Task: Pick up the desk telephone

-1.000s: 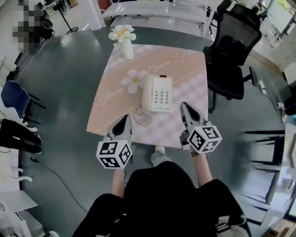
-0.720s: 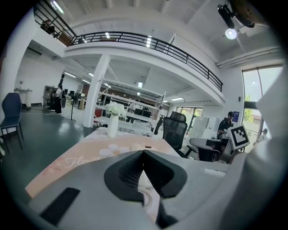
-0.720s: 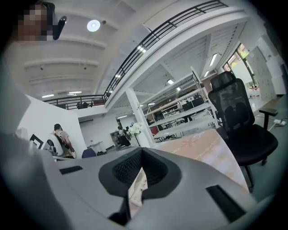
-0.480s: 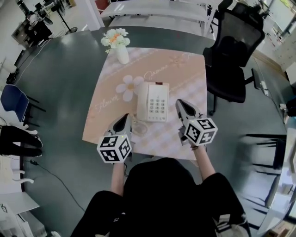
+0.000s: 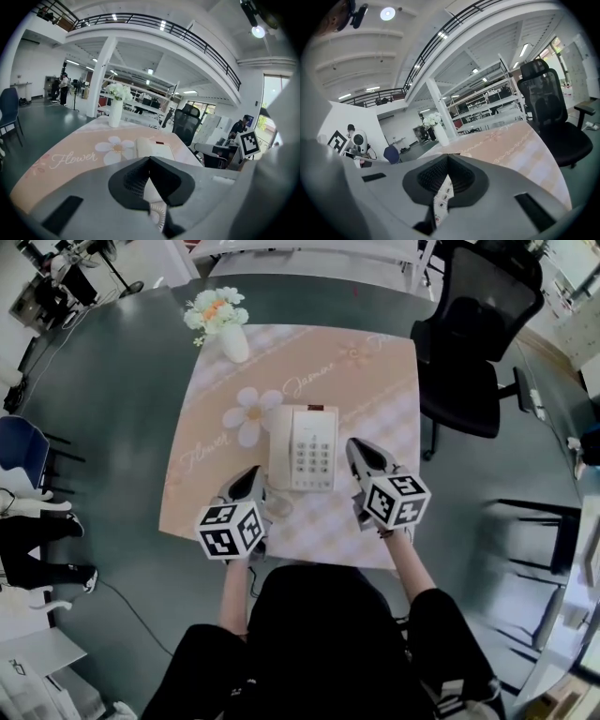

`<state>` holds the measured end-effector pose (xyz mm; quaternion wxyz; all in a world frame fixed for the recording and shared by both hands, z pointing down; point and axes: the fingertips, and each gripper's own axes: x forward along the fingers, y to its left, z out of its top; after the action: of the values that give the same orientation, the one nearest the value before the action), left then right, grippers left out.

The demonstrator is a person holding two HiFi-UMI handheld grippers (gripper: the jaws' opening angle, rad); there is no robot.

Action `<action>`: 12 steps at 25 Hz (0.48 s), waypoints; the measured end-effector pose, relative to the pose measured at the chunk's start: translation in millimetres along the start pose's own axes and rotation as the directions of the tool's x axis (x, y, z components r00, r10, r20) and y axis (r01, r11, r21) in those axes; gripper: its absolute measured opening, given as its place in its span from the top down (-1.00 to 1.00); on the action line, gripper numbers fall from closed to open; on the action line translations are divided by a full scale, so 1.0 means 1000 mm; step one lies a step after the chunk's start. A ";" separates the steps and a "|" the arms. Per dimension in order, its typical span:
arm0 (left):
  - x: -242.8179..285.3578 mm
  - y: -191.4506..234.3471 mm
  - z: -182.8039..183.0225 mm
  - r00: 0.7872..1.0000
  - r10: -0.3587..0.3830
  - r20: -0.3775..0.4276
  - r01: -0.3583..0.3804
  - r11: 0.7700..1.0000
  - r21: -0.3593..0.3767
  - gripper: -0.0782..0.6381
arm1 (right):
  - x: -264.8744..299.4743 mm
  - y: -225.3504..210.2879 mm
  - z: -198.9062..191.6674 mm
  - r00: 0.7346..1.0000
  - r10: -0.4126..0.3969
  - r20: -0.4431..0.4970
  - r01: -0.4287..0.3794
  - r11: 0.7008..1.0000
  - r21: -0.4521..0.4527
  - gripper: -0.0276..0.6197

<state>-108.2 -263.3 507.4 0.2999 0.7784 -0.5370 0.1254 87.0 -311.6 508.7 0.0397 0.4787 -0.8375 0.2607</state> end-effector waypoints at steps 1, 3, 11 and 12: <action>0.008 0.003 -0.001 1.000 -0.004 -0.014 0.003 1.000 -0.007 0.78 | 0.006 -0.002 -0.002 1.000 0.000 -0.001 0.000 1.000 0.010 0.94; 0.021 0.007 -0.004 0.999 -0.010 -0.043 0.009 1.000 -0.022 0.78 | 0.017 -0.008 -0.006 1.000 -0.004 -0.005 0.004 1.000 0.029 0.94; 0.064 0.022 -0.012 0.992 -0.035 -0.119 0.034 0.999 -0.014 0.68 | 0.052 -0.034 -0.020 0.998 -0.063 -0.022 0.064 0.996 0.057 0.93; 0.068 0.024 -0.012 0.992 -0.038 -0.124 0.036 0.999 -0.018 0.61 | 0.057 -0.037 -0.023 0.998 -0.062 -0.025 0.064 0.995 0.082 0.93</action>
<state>-101.5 -313.8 560.0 0.3409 0.7766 -0.5038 0.1638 82.7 -359.9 561.0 0.0376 0.5031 -0.8099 0.2993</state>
